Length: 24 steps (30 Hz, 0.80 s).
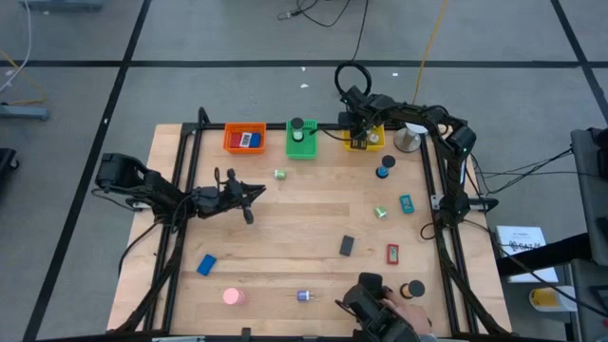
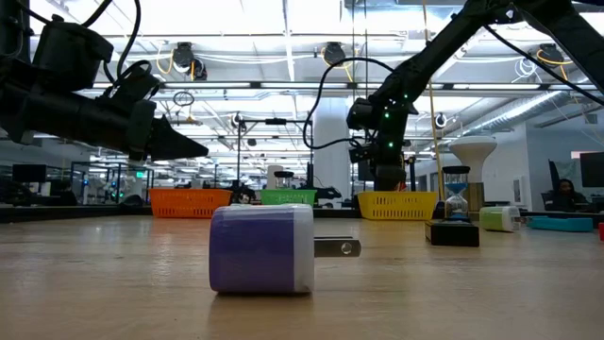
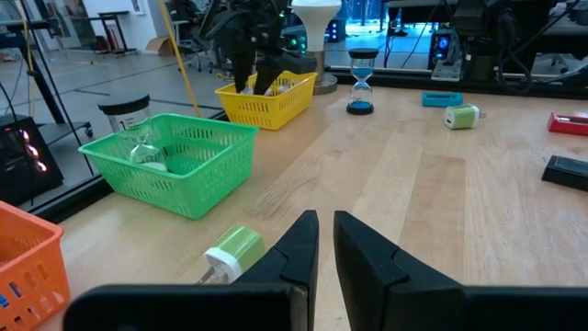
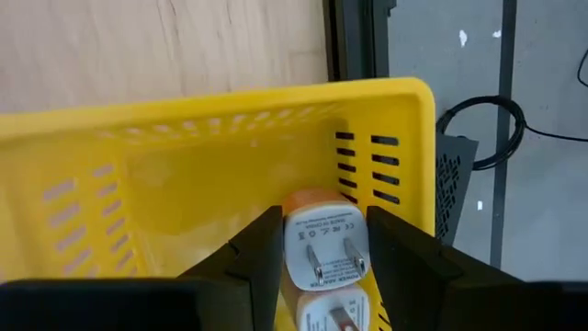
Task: Pick & Place Office items
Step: Put the pink charger adapter into the yellow bin
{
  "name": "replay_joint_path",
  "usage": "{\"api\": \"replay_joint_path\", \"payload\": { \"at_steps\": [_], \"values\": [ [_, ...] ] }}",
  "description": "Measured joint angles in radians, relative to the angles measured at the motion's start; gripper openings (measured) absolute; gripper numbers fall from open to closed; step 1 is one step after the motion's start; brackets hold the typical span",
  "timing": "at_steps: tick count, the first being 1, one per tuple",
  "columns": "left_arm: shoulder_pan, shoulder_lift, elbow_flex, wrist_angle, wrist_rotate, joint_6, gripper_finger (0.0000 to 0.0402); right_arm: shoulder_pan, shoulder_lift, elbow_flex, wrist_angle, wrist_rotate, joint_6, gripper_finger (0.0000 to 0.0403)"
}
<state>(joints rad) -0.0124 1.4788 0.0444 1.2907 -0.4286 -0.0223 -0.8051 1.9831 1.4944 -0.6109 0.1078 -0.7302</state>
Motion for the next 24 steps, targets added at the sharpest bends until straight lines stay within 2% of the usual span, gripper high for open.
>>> {"api": "replay_joint_path", "payload": {
  "at_steps": [4, 9, 24],
  "values": [
    [0.0, 0.0, 0.0, 0.0, 0.0, -0.002, 0.0035, 0.0, 0.0, 0.0, 0.0, 0.002, -0.005, 0.016],
    [0.0, 0.0, 0.0, 0.0, 0.0, -0.002, 0.0035, 0.0, 0.0, 0.0, -0.002, 0.067, -0.003, 0.0182],
    [0.0, 0.0, 0.0, 0.0, 0.0, -0.001, 0.0035, 0.016, -0.001, 0.0, 0.025, 0.076, 0.009, 0.0187]
  ]
}}
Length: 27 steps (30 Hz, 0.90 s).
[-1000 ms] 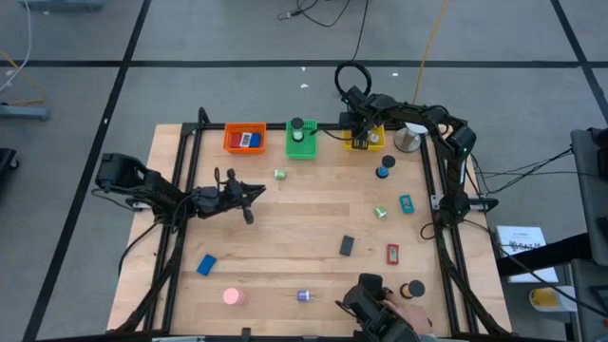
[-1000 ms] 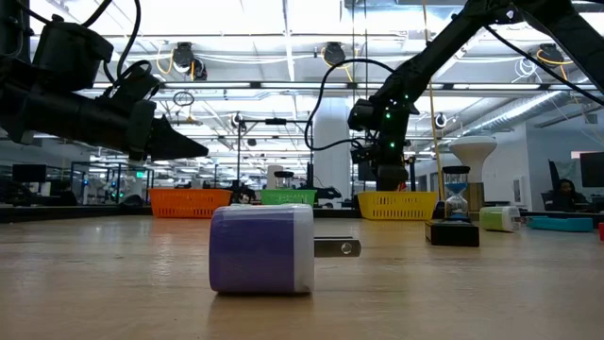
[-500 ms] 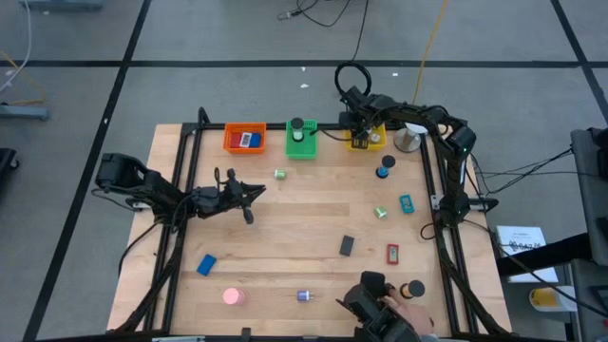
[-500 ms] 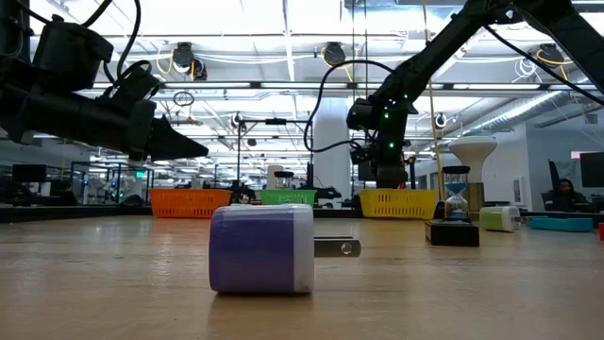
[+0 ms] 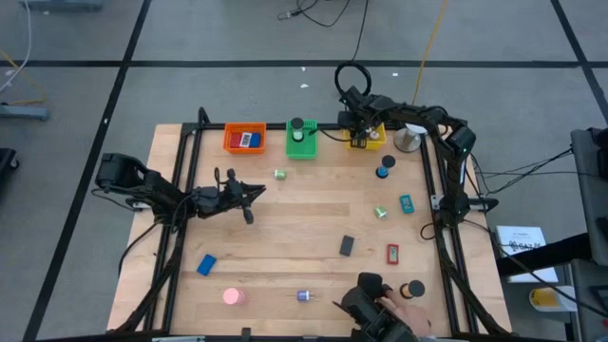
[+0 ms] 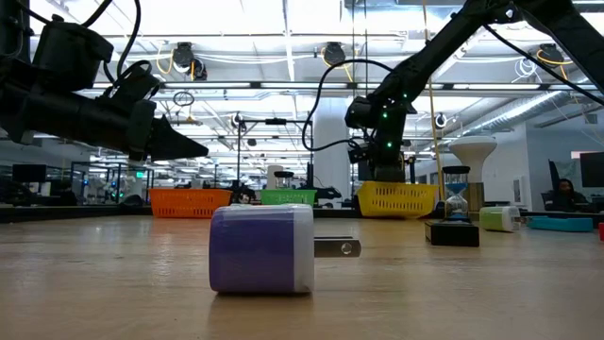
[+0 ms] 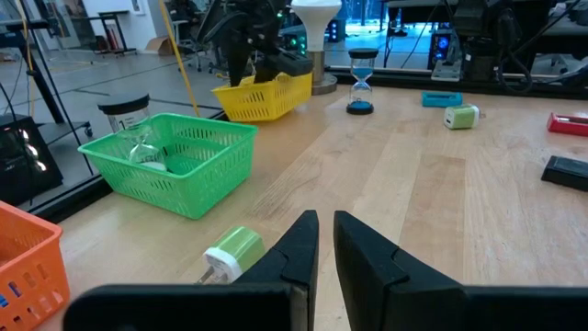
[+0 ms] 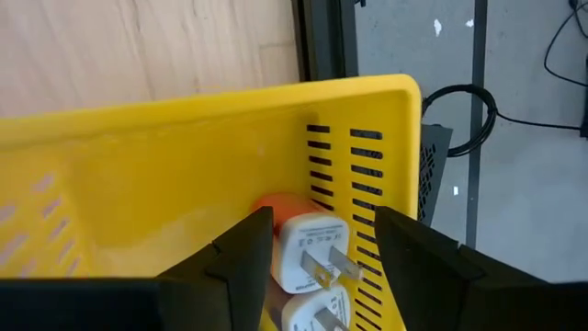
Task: Pick & Place Office items
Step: Put the pink charger adapter into the yellow bin, then adjust the blue charger adapter in the yellow bin
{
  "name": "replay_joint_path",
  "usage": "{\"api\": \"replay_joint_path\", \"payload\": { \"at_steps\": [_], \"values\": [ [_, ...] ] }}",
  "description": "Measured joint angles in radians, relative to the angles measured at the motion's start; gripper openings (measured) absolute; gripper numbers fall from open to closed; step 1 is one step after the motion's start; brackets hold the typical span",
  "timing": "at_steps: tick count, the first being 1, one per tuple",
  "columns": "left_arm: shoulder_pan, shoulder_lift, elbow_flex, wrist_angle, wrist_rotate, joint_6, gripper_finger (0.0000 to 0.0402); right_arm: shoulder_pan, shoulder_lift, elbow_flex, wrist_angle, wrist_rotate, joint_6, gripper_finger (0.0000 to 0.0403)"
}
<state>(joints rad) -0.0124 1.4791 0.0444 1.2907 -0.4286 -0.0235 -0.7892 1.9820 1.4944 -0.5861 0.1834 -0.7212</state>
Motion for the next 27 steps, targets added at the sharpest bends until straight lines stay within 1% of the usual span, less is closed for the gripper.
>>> {"api": "replay_joint_path", "payload": {
  "at_steps": [12, 22, 24, 27],
  "values": [
    [0.0, 0.0, 0.0, 0.0, 0.0, 0.0, 0.0035, 0.023, -0.002, 0.0, 0.0, 0.005, 0.006, 0.0187],
    [0.0, 0.0, 0.0, 0.0, 0.001, 0.0, 0.0035, 0.034, -0.064, 0.0, 0.006, 0.012, 0.052, 0.0188],
    [0.0, 0.0, 0.0, 0.0, 0.001, 0.0, 0.0035, 0.038, -0.086, 0.0, -0.019, 0.05, 0.071, 0.0186],
    [0.0, 0.0, 0.0, 0.0, 0.001, 0.0, 0.0035, 0.041, -0.133, 0.0, -0.11, 0.049, 0.108, 0.0168]
  ]
}}
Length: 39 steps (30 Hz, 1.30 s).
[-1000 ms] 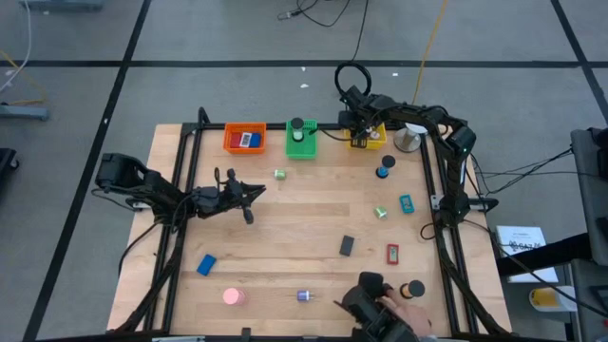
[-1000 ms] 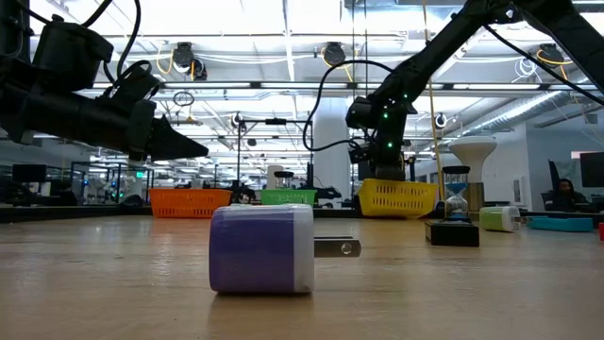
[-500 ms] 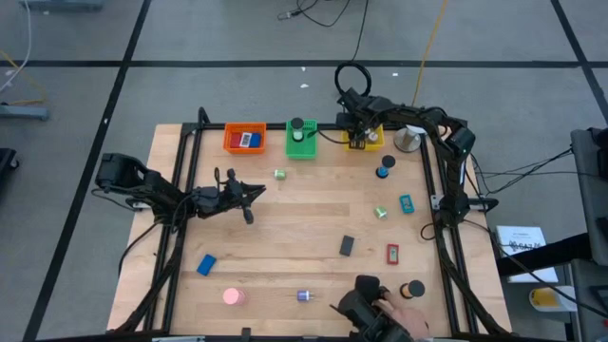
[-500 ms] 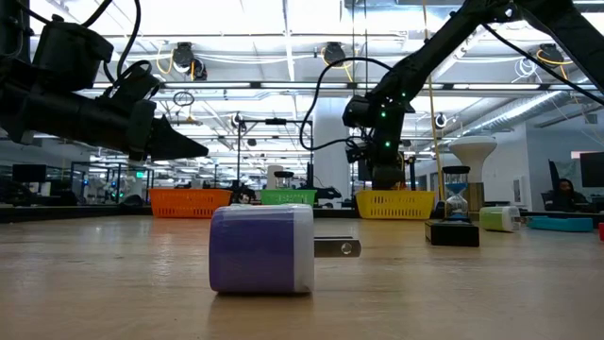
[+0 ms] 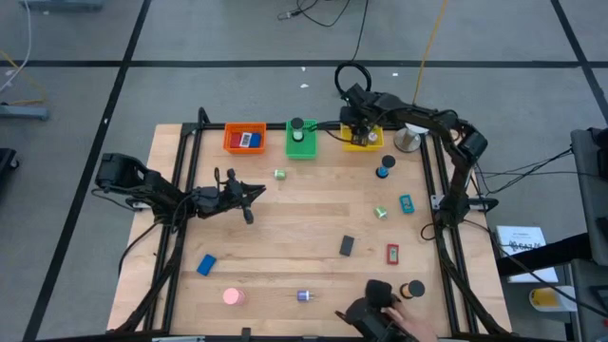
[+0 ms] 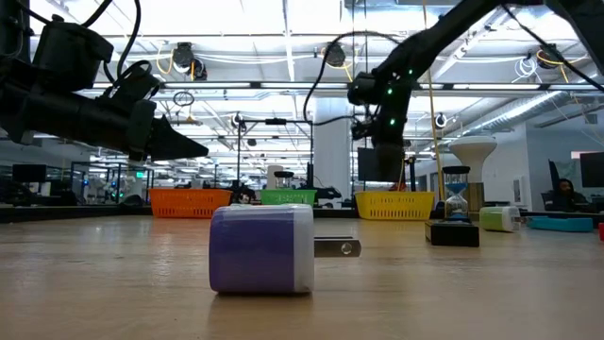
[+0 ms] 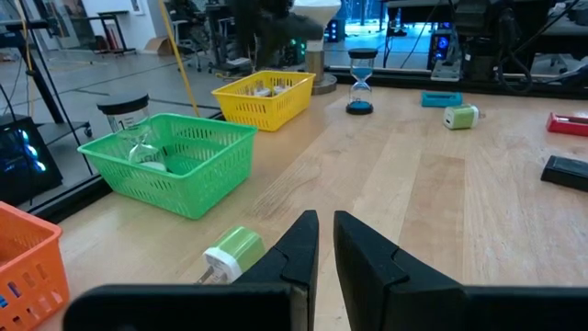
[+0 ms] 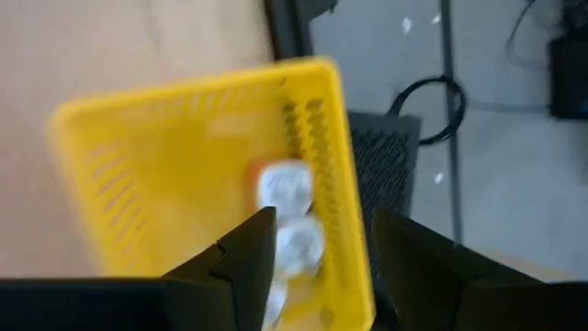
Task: Pick & Place Office items
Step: Adjust the blue charger adapter in the yellow bin
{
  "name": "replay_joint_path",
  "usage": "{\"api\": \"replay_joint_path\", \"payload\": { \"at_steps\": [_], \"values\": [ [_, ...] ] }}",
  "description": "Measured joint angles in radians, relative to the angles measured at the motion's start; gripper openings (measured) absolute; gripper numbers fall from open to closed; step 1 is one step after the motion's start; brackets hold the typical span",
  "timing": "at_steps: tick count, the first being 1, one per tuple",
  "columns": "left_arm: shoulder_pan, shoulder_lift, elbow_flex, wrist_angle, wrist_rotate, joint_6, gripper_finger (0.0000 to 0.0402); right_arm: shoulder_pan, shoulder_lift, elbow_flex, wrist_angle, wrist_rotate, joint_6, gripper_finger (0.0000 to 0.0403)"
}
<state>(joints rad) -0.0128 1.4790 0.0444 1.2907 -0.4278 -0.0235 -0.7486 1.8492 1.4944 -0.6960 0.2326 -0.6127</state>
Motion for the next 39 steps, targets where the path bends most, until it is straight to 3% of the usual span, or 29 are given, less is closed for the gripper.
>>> {"api": "replay_joint_path", "payload": {
  "at_steps": [3, 7, 9, 18, 33, 39],
  "values": [
    [0.0, 0.0, 0.0, 0.0, 0.0, 0.0, 0.0035, -0.011, -0.03, 0.0, -0.102, -0.007, 0.045, 0.0121],
    [0.0, 0.0, 0.0, 0.0, 0.0, 0.0, 0.0035, -0.047, -0.033, 0.0, -0.199, -0.053, 0.103, 0.0029],
    [0.0, 0.0, 0.0, 0.0, 0.0, 0.0, 0.0035, -0.059, -0.033, -0.007, -0.206, -0.055, 0.119, 0.0009],
    [0.0, 0.0, 0.0, 0.0, 0.0, -0.005, 0.0035, -0.087, -0.032, -0.072, -0.195, -0.184, 0.185, 0.0003],
    [0.0, 0.0, 0.0, 0.0, 0.0, -0.008, 0.0035, -0.108, -0.032, -0.152, -0.05, -0.181, 0.251, 0.0001],
    [0.0, 0.0, 0.0, 0.0, 0.0, -0.007, 0.0035, -0.138, -0.032, -0.152, -0.048, -0.127, 0.275, 0.0001]
  ]
}}
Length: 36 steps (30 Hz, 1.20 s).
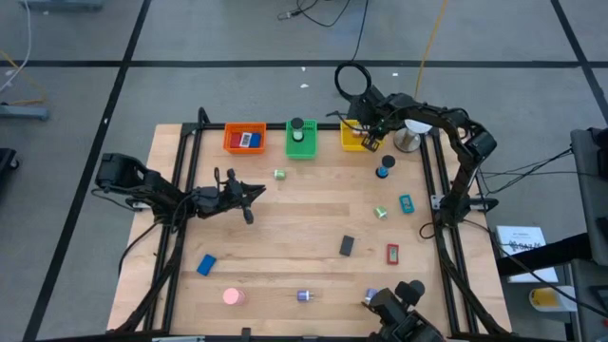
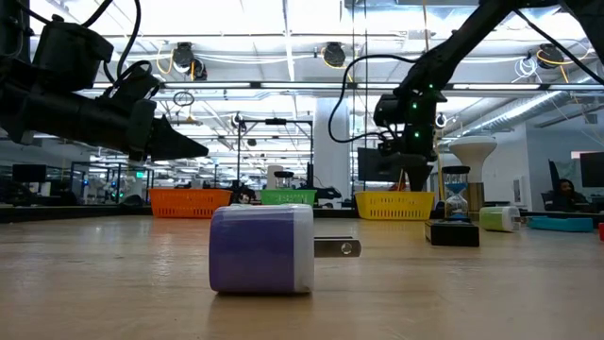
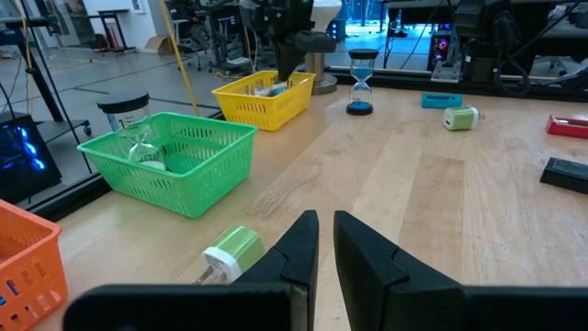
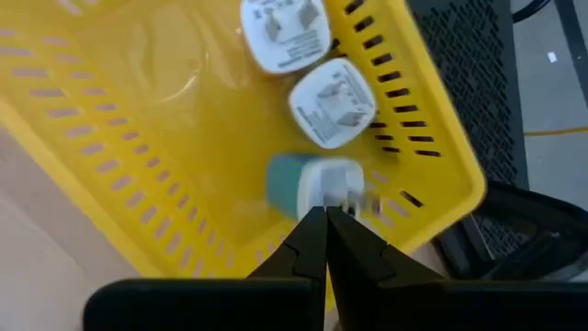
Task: Pick & Place Office items
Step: Adjust the blue charger adapter in the yellow bin
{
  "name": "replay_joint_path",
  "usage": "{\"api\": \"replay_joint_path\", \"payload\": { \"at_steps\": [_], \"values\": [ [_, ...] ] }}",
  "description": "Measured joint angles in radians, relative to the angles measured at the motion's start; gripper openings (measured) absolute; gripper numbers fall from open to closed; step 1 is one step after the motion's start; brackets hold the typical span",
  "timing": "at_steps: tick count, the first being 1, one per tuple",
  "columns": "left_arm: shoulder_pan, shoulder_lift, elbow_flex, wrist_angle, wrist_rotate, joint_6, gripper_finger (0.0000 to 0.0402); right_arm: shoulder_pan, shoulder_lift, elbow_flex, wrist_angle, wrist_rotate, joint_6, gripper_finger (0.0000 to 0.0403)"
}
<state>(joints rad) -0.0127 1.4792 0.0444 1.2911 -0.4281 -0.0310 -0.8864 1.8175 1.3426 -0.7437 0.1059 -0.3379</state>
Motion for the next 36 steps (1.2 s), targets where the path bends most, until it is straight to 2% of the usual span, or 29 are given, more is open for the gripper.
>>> {"api": "replay_joint_path", "payload": {
  "at_steps": [8, 17, 27, 33, 36],
  "values": [
    [0.0, 0.0, 0.0, 0.0, 0.0, 0.002, 0.0035, -0.004, 0.0, 0.0, 0.05, 0.029, 0.012, 0.0002],
    [0.0, 0.0, 0.0, 0.0, 0.0, 0.007, 0.0035, 0.015, 0.0, 0.0, -0.018, 0.023, 0.023, 0.0001],
    [0.0, 0.0, 0.0, 0.0, 0.0, 0.01, 0.0035, 0.016, -0.034, 0.0, -0.007, 0.024, 0.046, 0.0001],
    [0.0, 0.0, 0.0, 0.0, -0.001, 0.03, 0.0035, 0.016, -0.048, 0.001, -0.035, -0.107, 0.093, 0.0001],
    [0.001, 0.0, 0.0, 0.0, -0.001, 0.029, 0.0035, 0.021, -0.038, 0.001, -0.029, -0.107, 0.09, 0.0001]
  ]
}}
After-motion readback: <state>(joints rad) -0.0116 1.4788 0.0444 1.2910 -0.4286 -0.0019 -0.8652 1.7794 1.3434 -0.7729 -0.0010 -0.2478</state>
